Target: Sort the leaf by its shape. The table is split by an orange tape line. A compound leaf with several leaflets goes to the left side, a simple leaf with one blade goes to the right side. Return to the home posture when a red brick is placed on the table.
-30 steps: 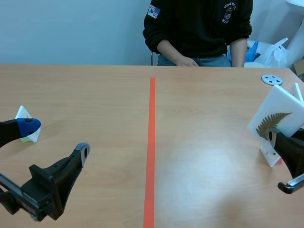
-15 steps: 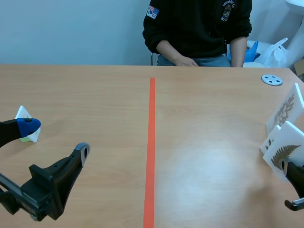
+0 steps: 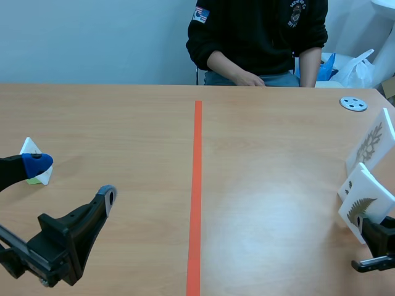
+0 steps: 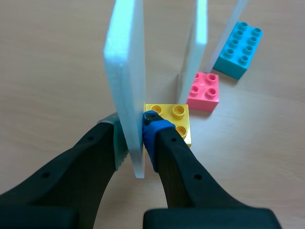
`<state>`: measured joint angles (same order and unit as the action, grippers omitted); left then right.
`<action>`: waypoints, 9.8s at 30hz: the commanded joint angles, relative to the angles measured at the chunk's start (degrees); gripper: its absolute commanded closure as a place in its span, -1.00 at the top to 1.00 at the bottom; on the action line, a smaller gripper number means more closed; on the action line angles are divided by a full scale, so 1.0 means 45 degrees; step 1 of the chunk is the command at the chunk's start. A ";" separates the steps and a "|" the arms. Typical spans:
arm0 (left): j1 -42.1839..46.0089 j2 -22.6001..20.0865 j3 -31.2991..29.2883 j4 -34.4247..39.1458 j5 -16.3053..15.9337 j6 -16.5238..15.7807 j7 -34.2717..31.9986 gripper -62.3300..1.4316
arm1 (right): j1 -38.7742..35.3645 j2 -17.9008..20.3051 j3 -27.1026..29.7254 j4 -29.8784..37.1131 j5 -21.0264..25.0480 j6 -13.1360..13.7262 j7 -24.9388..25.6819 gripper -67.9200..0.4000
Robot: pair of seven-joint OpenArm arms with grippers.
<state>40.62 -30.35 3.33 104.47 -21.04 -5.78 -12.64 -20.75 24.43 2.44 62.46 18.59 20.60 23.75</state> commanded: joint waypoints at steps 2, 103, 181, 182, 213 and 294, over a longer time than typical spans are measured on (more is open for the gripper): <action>-0.0039 -0.0034 -0.0029 0.0097 -0.0078 0.0010 -0.0272 1.00 | 0.0359 0.0058 -0.0097 -0.0185 0.0136 -0.0495 0.0340 -0.89; -0.0034 -0.0034 -0.0029 0.0097 -0.0078 -0.0986 0.0029 1.00 | -0.4240 0.0991 0.1855 0.9452 0.1729 0.0374 -0.1224 1.00; -1.1812 0.4027 0.8612 -1.3158 0.2249 -0.0835 -0.2225 0.06 | -0.4240 0.0568 0.1860 0.9442 0.1598 0.0335 -0.1209 1.00; -1.1812 0.4027 0.8612 -1.3158 0.2249 -0.0835 -0.2225 -0.02 | -0.4240 0.0568 0.1860 0.9442 0.1598 0.0335 -0.1209 1.00; -0.6853 0.1642 0.4731 -0.4896 0.1481 -0.0831 0.0160 -0.74 | -0.4240 0.0568 0.1860 0.9442 0.1598 0.0335 -0.1209 1.00; -0.5911 0.1681 -0.0913 -0.9986 -0.1982 -0.0899 -0.3609 1.00 | -0.3852 0.0573 0.1860 0.9156 0.1603 0.0335 -0.1214 1.00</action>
<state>13.63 -22.09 -0.73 57.60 -29.85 -9.61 -28.05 -38.87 26.50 10.74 103.48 25.30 22.26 17.65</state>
